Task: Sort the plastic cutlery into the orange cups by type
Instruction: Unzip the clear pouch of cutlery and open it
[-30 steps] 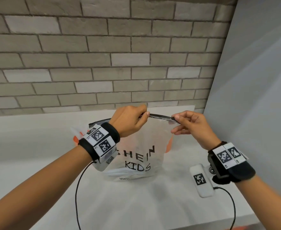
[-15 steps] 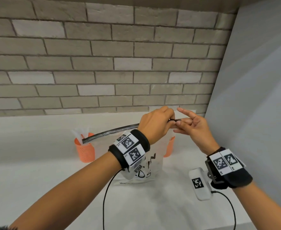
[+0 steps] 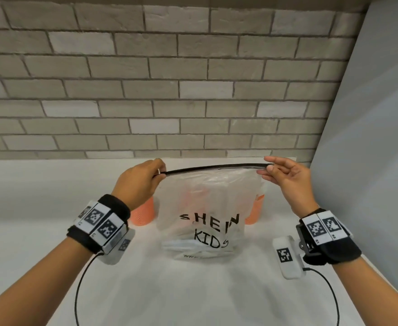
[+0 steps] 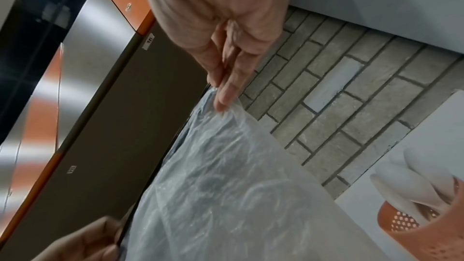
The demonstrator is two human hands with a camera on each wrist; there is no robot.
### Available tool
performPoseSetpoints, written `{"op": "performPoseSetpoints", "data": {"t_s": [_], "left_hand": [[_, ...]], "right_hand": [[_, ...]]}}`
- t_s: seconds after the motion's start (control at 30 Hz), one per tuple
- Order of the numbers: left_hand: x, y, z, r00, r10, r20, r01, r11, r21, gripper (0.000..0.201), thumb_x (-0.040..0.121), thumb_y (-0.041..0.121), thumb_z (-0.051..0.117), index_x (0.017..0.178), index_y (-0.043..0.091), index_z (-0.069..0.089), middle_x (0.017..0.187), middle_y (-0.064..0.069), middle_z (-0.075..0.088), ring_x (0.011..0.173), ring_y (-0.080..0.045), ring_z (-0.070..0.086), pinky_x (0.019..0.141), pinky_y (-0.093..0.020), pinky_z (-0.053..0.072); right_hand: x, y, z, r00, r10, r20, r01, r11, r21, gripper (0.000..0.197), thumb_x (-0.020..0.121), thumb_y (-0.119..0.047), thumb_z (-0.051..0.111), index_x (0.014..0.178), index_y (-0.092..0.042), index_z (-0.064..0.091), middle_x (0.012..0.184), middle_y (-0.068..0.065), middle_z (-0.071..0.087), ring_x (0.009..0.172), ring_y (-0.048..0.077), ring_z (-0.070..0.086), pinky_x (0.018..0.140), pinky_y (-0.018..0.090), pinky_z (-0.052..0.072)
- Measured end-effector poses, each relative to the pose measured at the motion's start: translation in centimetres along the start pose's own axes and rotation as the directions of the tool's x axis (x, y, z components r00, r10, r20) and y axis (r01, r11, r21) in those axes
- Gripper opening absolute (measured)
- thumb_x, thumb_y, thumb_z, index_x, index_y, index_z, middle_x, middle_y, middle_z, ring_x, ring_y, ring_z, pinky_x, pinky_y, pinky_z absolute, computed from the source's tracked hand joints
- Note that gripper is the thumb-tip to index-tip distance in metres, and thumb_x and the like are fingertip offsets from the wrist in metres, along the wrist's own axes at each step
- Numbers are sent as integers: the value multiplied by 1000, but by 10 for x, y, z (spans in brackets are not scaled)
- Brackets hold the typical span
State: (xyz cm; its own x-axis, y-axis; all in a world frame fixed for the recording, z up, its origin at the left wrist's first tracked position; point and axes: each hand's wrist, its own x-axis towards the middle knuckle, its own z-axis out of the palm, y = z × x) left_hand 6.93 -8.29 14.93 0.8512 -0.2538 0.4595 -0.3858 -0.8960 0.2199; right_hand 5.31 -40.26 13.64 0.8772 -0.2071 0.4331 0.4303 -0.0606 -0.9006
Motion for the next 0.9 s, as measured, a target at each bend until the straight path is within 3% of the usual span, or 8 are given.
{"op": "performPoseSetpoints", "data": {"t_s": [0.17, 0.23, 0.3, 0.43, 0.57, 0.67, 0.8, 0.9], "left_hand": [[-6, -16, -9, 993, -75, 87, 94, 966, -241, 6, 89, 14, 57, 92, 15, 53, 90, -1, 65, 87, -21, 62, 74, -25, 43], [-5, -10, -12, 991, -94, 94, 124, 912, -391, 4, 88, 16, 59, 89, 13, 58, 88, 2, 66, 87, -17, 62, 77, -24, 46], [0, 3, -12, 993, -94, 69, 115, 876, -468, 18, 91, 26, 56, 88, 10, 64, 86, 2, 67, 83, -13, 62, 76, -23, 48], [13, 31, -5, 995, -13, 100, 56, 895, -443, 25, 90, 32, 56, 81, 13, 69, 84, -3, 71, 78, -17, 63, 75, -31, 50], [20, 50, -3, 982, 49, 185, 44, 883, -467, 24, 86, 34, 62, 81, 13, 72, 77, 5, 68, 73, -11, 61, 75, -30, 49], [20, 57, -4, 968, 86, 236, 19, 912, -410, 19, 86, 31, 63, 86, 14, 72, 80, 2, 69, 77, -16, 61, 76, -31, 48], [26, 67, -3, 992, 66, 104, -35, 961, -273, 18, 93, 24, 52, 97, 15, 67, 76, 5, 57, 73, -15, 51, 65, -25, 38], [26, 78, 4, 998, 59, -30, -64, 979, -192, 20, 96, 26, 46, 103, 15, 61, 92, -1, 58, 77, -14, 47, 65, -25, 33]], "right_hand": [[2, -1, 3, 1000, -9, 1, 9, 1000, 2, 26, 90, 6, 51, 93, -16, 64, 68, -9, 74, 71, 6, 72, 65, 12, 55], [1, -3, 3, 999, -32, -9, 32, 999, 4, 21, 91, 0, 53, 93, -16, 65, 69, -10, 74, 70, 7, 72, 64, 13, 55], [1, -5, 5, 999, -44, -31, 45, 999, 23, 12, 89, -7, 57, 90, -16, 66, 67, -10, 73, 66, 7, 71, 61, 13, 55], [3, -8, 9, 998, -53, -32, 52, 999, -14, 12, 83, -5, 65, 89, -16, 67, 63, -8, 72, 59, 7, 69, 58, 14, 55], [3, -11, 9, 999, -45, 7, 46, 999, -29, 19, 81, -1, 66, 93, -16, 67, 62, -8, 71, 59, 5, 68, 59, 16, 56], [2, -13, 9, 999, -25, 38, 27, 998, -58, 23, 79, 3, 67, 98, -10, 67, 65, -5, 68, 60, 2, 65, 59, 15, 56], [5, -17, 12, 979, 152, 139, -96, 934, -345, 30, 77, -1, 71, 105, -8, 67, 63, 0, 53, 47, 1, 55, 51, 14, 49], [0, -23, 20, 927, 320, 196, -104, 721, -685, 8, 85, -21, 66, 78, -19, 65, 52, -2, 49, 44, 9, 44, 47, 18, 37]]}}
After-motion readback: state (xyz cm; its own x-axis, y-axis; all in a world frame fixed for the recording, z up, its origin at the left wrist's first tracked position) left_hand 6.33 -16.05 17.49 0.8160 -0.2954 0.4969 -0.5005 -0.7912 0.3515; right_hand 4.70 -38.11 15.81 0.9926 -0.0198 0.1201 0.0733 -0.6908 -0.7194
